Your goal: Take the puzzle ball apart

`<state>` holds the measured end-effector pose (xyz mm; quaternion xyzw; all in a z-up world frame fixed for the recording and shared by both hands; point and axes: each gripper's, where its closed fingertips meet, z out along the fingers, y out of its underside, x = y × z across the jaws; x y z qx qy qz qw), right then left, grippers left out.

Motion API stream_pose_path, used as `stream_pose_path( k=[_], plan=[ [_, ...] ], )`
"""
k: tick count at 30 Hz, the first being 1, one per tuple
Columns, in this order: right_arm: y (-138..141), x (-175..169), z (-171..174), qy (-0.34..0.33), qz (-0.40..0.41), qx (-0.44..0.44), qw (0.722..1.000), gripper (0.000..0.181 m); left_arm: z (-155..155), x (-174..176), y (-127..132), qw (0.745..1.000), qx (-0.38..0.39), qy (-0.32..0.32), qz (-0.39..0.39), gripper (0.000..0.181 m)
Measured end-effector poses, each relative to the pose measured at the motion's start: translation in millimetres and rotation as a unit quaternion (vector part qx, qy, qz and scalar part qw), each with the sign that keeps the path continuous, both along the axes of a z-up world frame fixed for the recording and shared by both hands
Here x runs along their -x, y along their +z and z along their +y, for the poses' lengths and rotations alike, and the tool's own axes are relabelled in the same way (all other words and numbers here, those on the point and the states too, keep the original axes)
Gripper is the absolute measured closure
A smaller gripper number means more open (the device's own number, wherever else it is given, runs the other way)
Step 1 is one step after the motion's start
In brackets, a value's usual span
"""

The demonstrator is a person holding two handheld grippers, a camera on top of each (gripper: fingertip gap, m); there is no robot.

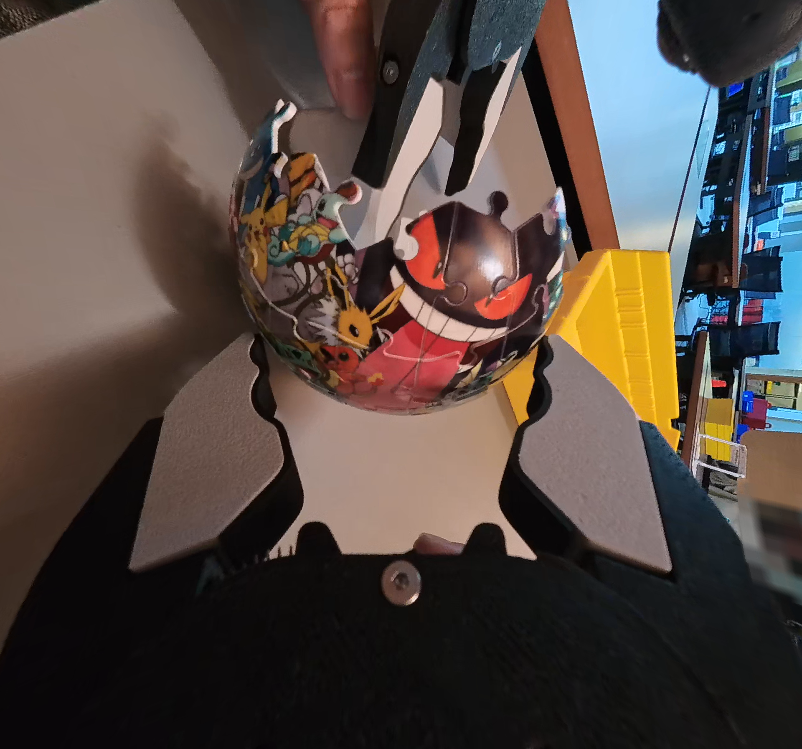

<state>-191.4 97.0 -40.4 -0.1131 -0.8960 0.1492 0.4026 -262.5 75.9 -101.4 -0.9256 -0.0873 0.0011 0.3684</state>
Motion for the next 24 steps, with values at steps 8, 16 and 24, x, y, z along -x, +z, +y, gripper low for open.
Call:
stream_pose_path(
  k=[8, 16, 24],
  plan=[
    [0.7, 2.4, -3.7, 0.005, 0.003, 0.004, 1.000, 0.066, -2.2, 1.9, -7.6, 0.999, 0.028, 0.002, 0.021, 0.071],
    [2.0, 4.9, -6.1, 0.014, -0.002, 0.012, 1.000, 0.066, -2.6, 0.6, -5.5, 0.999, 0.037, -0.005, 0.037, 0.074],
    [2.2, 5.6, -4.4, 0.014, -0.006, 0.023, 1.000, 0.066, 1.2, -1.3, -6.1, 0.999, 0.041, 0.005, 0.028, 0.077]
  ],
)
